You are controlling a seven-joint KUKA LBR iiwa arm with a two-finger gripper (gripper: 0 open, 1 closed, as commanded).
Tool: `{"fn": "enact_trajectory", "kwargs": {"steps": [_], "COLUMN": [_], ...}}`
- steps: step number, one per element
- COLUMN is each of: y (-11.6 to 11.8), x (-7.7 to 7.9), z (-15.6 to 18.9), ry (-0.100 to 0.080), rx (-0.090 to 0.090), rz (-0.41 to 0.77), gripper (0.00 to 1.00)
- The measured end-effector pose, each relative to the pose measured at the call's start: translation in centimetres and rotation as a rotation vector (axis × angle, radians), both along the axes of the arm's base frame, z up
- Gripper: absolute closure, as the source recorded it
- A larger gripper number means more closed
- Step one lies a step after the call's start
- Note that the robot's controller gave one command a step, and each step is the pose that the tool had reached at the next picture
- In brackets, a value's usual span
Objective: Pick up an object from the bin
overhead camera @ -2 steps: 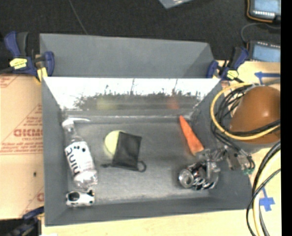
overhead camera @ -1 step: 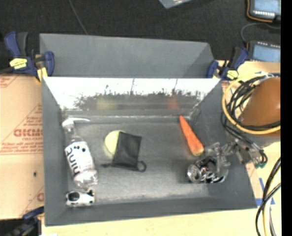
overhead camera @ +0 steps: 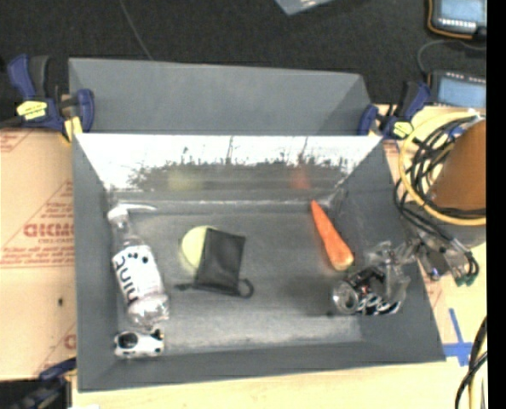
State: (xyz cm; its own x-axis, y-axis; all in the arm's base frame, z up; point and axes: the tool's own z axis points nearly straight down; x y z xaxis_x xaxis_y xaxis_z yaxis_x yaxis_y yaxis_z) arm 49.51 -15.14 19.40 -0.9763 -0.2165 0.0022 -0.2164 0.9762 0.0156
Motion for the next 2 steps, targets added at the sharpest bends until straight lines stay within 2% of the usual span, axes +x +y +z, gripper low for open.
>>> {"fn": "enact_trajectory", "kwargs": {"steps": [1,2], "y": [-0.3,0.6], "x": [1.2,0.2], "z": [-1.1,-4.3], "ry": [-0.027,-0.006], "rx": [-0.01,0.001], "rz": [0.131,0.265], "gripper": [1.0,1.0]}}
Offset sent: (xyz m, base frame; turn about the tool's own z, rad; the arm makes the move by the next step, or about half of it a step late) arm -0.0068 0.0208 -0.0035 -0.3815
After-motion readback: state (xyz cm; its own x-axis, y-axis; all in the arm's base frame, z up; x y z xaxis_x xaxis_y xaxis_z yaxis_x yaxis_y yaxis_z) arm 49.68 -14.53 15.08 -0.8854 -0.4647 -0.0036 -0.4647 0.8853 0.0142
